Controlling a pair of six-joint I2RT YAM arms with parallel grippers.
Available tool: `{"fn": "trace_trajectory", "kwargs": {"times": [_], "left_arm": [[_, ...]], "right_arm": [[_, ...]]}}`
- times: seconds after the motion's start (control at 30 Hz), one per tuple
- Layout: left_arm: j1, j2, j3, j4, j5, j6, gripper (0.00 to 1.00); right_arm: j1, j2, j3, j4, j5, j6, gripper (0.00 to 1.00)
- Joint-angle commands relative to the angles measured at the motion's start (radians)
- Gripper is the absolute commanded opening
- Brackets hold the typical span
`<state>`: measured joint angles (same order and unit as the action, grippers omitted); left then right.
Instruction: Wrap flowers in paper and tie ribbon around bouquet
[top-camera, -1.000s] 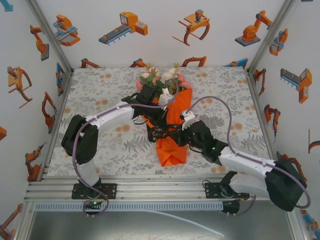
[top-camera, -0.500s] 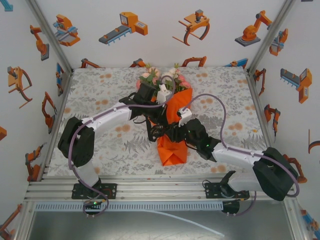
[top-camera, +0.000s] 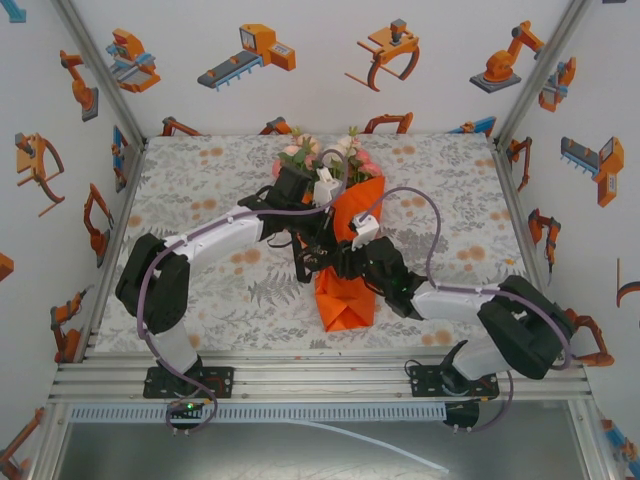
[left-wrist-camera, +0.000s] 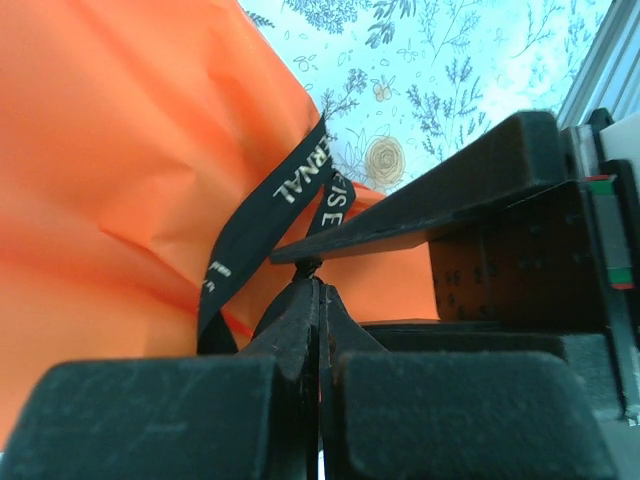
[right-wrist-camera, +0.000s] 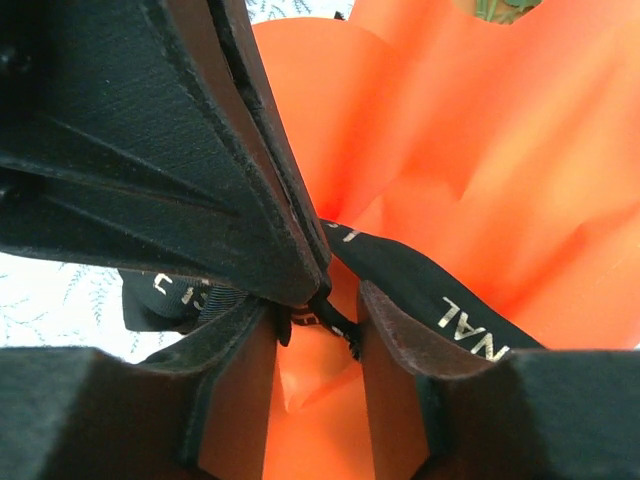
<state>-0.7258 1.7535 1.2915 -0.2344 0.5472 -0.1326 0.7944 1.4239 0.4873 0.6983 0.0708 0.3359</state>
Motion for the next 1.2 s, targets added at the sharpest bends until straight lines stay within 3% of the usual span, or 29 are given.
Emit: {"fn": "trace_trajectory", "kwargs": {"times": [0.0,0.17,0.43,0.53,0.6,0.73,0.8,0.9,1.17], "left_arm": [[0.003,-0.059,-0.031,0.060,0.038,-0.078,0.01],[0.005,-0.101,-0.093,0.075,-0.018,-0.166,0.01],[-0.007,-0.141,-0.246,0.223,-0.007,-0.377,0.06],[-0.038,-0.146,-0.314,0.303,0.023,-0.404,0.08],[-0.068,-0.124,-0.355,0.442,0.069,-0.495,0.09],[-0.099,-0.077,-0.410,0.616,0.134,-0.600,0.19],[-0.100,-0.091,-0.436,0.603,0.133,-0.561,0.25],[-0.101,-0.158,-0.426,0.432,0.100,-0.407,0.35],[-0.095,-0.367,-0.347,0.114,-0.062,-0.076,0.50]], "right_arm": [[0.006,0.021,0.021,0.122,0.033,-0.038,0.31],[0.006,0.016,0.000,0.184,0.079,-0.037,0.17],[0.006,0.025,-0.049,0.296,0.142,-0.011,0.00],[0.006,0.023,-0.056,0.306,0.142,-0.010,0.00],[0.007,0.027,-0.060,0.322,0.137,-0.009,0.00],[0.006,0.041,-0.080,0.387,0.118,-0.019,0.00],[0.006,0.037,-0.093,0.411,0.107,-0.039,0.00],[0.006,0.022,-0.115,0.429,0.083,-0.077,0.00],[0.006,0.033,-0.206,0.533,-0.021,-0.179,0.00]]}}
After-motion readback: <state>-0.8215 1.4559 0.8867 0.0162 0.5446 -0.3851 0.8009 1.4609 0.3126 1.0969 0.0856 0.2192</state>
